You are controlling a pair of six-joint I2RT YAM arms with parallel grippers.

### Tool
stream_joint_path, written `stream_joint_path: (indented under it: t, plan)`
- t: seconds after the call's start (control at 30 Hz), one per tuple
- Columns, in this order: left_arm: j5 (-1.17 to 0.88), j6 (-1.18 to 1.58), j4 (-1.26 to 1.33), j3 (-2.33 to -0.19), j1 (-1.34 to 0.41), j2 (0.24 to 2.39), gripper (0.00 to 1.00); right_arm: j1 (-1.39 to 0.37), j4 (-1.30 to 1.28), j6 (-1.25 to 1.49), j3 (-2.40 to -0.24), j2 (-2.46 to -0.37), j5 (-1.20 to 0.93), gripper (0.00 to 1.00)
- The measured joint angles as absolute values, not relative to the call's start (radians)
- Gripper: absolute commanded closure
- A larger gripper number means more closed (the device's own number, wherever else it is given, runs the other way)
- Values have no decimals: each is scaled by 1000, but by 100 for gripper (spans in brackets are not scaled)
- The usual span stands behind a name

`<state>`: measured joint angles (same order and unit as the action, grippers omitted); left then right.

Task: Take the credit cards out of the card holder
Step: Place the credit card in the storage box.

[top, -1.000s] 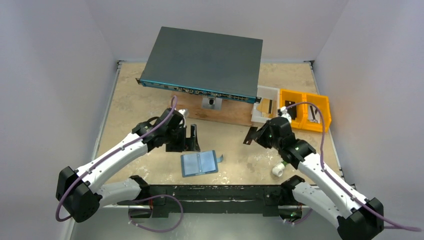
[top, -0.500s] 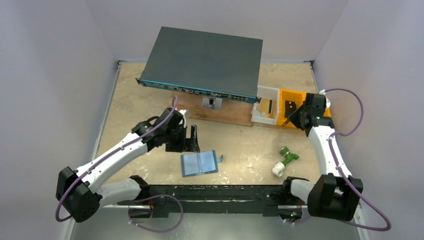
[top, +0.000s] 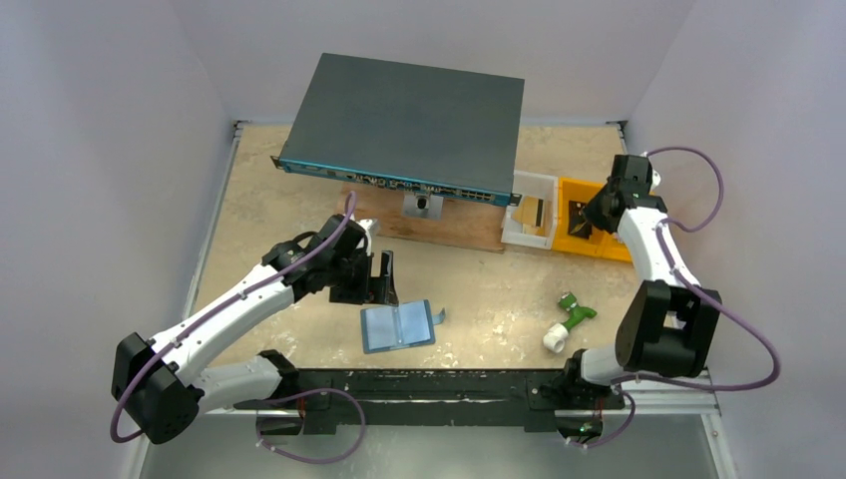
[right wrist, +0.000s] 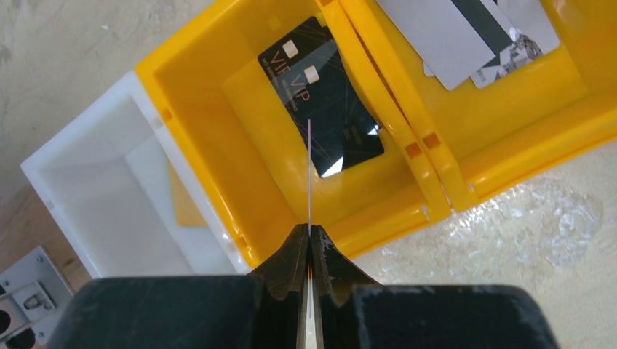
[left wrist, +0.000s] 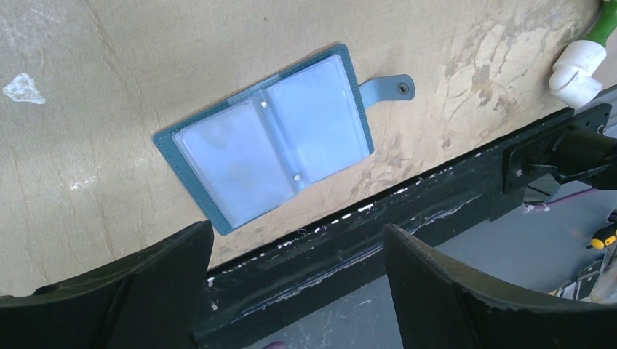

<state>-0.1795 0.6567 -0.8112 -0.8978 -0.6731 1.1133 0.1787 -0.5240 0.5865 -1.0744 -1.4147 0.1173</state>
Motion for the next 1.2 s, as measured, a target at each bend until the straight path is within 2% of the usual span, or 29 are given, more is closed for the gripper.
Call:
stream_joint_path:
  t: [0.3,0.43,0.63,0.77,0.87,1.2]
  plan:
    - [-179,657,-815,-898,-673,1112,13,179,-498,555,-1156,-1559,115,64]
    - [-178,657,-820,-898,-673,1109,13,179,-503,540,-1163,-1579,110,54]
    - [-170,658,-825,-898,-673,1107,13,179,-514,514,-1163,-1514,87,44]
    - [-159,661,-828,-898,-673,1106,13,172,-516,505,-1146,-1398,37,32]
    - [-145,668,-828,-898,-673,1104,13,135,-506,503,-1103,-1304,7,29]
    - [-77,739,-822,-845,-667,1078,13,-192,-472,604,-763,-1024,-100,30]
